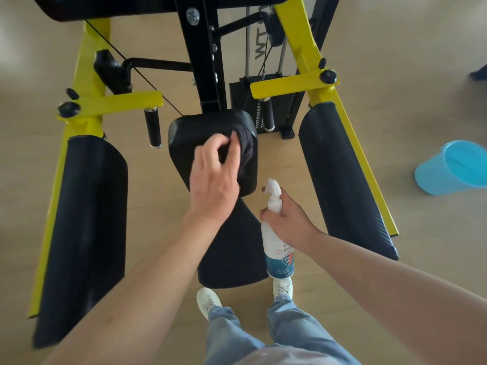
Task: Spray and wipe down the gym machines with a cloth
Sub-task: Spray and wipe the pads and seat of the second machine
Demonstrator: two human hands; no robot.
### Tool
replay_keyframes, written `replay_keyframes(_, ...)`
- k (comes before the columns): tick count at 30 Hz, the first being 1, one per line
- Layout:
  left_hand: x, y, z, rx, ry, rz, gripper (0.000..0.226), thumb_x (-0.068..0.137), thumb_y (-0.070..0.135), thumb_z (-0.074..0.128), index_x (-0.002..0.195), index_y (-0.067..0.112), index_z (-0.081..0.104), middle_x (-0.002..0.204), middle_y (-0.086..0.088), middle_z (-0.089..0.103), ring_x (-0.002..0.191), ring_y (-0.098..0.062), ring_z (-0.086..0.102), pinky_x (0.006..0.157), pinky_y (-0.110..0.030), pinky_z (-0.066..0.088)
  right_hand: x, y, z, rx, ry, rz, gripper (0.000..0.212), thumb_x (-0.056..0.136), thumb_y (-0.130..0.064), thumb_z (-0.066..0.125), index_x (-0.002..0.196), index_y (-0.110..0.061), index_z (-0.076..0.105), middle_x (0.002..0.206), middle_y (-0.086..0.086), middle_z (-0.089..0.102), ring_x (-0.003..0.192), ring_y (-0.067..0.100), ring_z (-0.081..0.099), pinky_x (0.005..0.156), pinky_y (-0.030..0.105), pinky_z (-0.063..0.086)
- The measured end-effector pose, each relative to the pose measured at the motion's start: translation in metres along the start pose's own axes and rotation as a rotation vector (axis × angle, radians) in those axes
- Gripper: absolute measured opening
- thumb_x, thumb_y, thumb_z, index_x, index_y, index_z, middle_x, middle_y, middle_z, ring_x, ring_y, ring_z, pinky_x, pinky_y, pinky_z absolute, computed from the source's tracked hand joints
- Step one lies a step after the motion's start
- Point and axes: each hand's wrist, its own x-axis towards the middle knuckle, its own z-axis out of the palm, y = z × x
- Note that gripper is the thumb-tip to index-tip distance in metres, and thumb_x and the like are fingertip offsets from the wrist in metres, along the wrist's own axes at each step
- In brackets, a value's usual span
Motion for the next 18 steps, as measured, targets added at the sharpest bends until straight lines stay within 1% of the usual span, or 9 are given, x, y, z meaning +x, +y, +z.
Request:
replay_keyframes(1,0.004,-0.002,0.000,0.015,0.016,-0.002,0.039,0.100,-0.003,0.048,0.138,0.001,0.058,0.123,-0.022,0.058,0.096,-0.032,0.055,0.085,-0.035,0.049,0.000,-0.001,0.000,-0.002,0.003,0.002,0.039,0.102,-0.030,0.059,0.137,-0.037,0.045,0.101,-0.007,0.066,0.094,0.014,0.066,0.074,0.027,0.050)
replay_keyframes(3,0.001,-0.006,0.006,0.048,0.024,0.057,0.040,0.101,-0.002,0.048,0.139,0.004,0.056,0.127,-0.019,0.049,0.094,-0.031,0.054,0.082,-0.037,0.050,0.001,-0.002,0.001,-0.004,0.010,0.006,0.039,0.102,-0.030,0.060,0.137,-0.036,0.046,0.100,-0.006,0.066,0.094,0.014,0.067,0.077,0.030,0.052)
replay_keyframes(5,-0.011,-0.009,0.019,0.086,0.011,0.123,0.046,0.099,-0.002,0.049,0.143,0.010,0.049,0.130,-0.015,0.040,0.095,-0.031,0.050,0.079,-0.041,0.052,0.001,-0.004,0.002,-0.012,0.009,0.004,0.039,0.101,-0.029,0.060,0.137,-0.035,0.047,0.099,-0.005,0.066,0.094,0.014,0.067,0.080,0.033,0.052)
replay_keyframes(8,-0.033,-0.008,0.038,0.116,-0.117,0.160,0.057,0.092,0.004,0.054,0.147,0.016,0.039,0.136,-0.011,0.033,0.102,-0.032,0.043,0.081,-0.047,0.051,0.000,-0.002,0.005,-0.013,-0.002,0.004,0.042,0.101,-0.026,0.059,0.140,-0.035,0.046,0.099,-0.005,0.065,0.096,0.015,0.067,0.080,0.032,0.052)
replay_keyframes(11,-0.066,-0.006,0.052,0.138,-0.251,0.205,0.063,0.092,0.011,0.053,0.151,0.020,0.034,0.140,-0.007,0.034,0.105,-0.030,0.044,0.084,-0.045,0.049,-0.004,0.004,0.010,0.003,-0.007,0.022,0.040,0.100,-0.024,0.060,0.135,-0.039,0.049,0.096,-0.006,0.065,0.094,0.014,0.066,0.078,0.030,0.051)
replay_keyframes(14,-0.091,-0.006,0.059,0.146,-0.417,0.244,0.065,0.090,0.013,0.062,0.150,0.023,0.038,0.141,-0.006,0.039,0.104,-0.030,0.046,0.086,-0.044,0.044,-0.008,0.007,0.010,0.007,-0.014,0.032,0.035,0.099,-0.023,0.060,0.126,-0.043,0.049,0.092,-0.006,0.066,0.089,0.011,0.066,0.074,0.028,0.051)
replay_keyframes(16,-0.094,-0.003,0.056,0.144,-0.500,0.241,0.067,0.088,0.014,0.068,0.149,0.024,0.043,0.141,-0.006,0.042,0.103,-0.029,0.047,0.087,-0.044,0.044,-0.008,0.008,0.008,-0.008,-0.015,0.031,0.034,0.100,-0.023,0.060,0.126,-0.042,0.050,0.091,-0.006,0.066,0.087,0.012,0.066,0.073,0.027,0.051)
replay_keyframes(18,-0.093,-0.001,0.051,0.158,-0.563,0.230,0.071,0.087,0.014,0.068,0.151,0.023,0.040,0.140,-0.009,0.042,0.105,-0.030,0.048,0.089,-0.044,0.047,-0.009,0.008,0.009,-0.027,-0.018,0.018,0.036,0.100,-0.024,0.060,0.130,-0.041,0.050,0.092,-0.006,0.066,0.089,0.013,0.066,0.075,0.028,0.051)
